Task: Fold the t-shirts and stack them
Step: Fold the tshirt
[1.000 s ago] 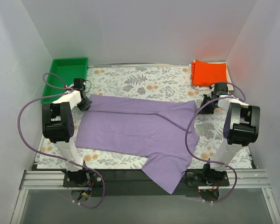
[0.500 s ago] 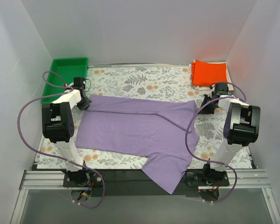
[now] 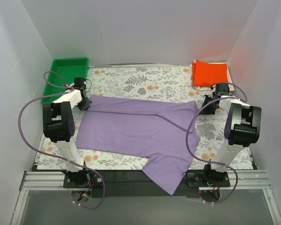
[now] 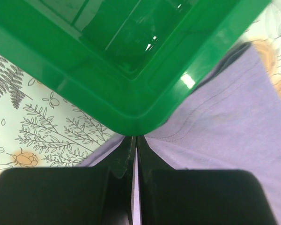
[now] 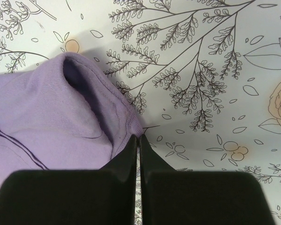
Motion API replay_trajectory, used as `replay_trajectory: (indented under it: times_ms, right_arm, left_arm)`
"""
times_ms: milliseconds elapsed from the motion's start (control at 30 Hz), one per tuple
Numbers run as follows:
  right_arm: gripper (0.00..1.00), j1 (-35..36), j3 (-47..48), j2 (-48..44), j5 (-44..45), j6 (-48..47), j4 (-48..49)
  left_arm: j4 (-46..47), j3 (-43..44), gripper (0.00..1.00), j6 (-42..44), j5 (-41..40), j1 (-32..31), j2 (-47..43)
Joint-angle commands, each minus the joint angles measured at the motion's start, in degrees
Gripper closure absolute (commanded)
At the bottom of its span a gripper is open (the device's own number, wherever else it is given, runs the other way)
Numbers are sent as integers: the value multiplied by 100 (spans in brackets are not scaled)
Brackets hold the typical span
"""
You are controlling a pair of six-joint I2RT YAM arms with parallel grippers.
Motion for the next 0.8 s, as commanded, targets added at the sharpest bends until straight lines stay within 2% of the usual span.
replay_trajectory:
  times_ms: [0,100,200,233,300,333,400,433,600,767]
  right_arm:
    - [99,-142,115,153,413,-158,-92]
    - [99,-133,142,109,307,-158,-110]
    - [94,-125,255,-5,228,-140,-223]
    - [84,-116,282,-40,219,-123,-276]
    - [78,-107,379,-207,219,-114,-338]
    - [70,-90,414,-277,236,-105,-417]
    - [60,-46,510,-488,254,-114,-505]
    - [58,-2,546,-559,237,-157,-566]
    - [58,183,607,-884,35,-228,-655]
    - [58,183,1002,-552,-343,-255,-593]
  left_arm:
    - [72,-199,100,8,-328,40,61]
    - [81,-217,100,-2,-302,40,44]
    - [107,-217,94,-19,-205,31,-79]
    - [116,-217,85,-45,-144,40,-132]
    - [134,-226,78,-54,-74,31,-220]
    - [134,-217,72,-54,14,40,-316]
    - [143,-208,67,-45,137,40,-395]
    - [143,-217,62,-72,225,40,-500]
    - [143,-304,48,-81,524,22,-957]
    - [388,-218,45,-45,902,-39,-1354]
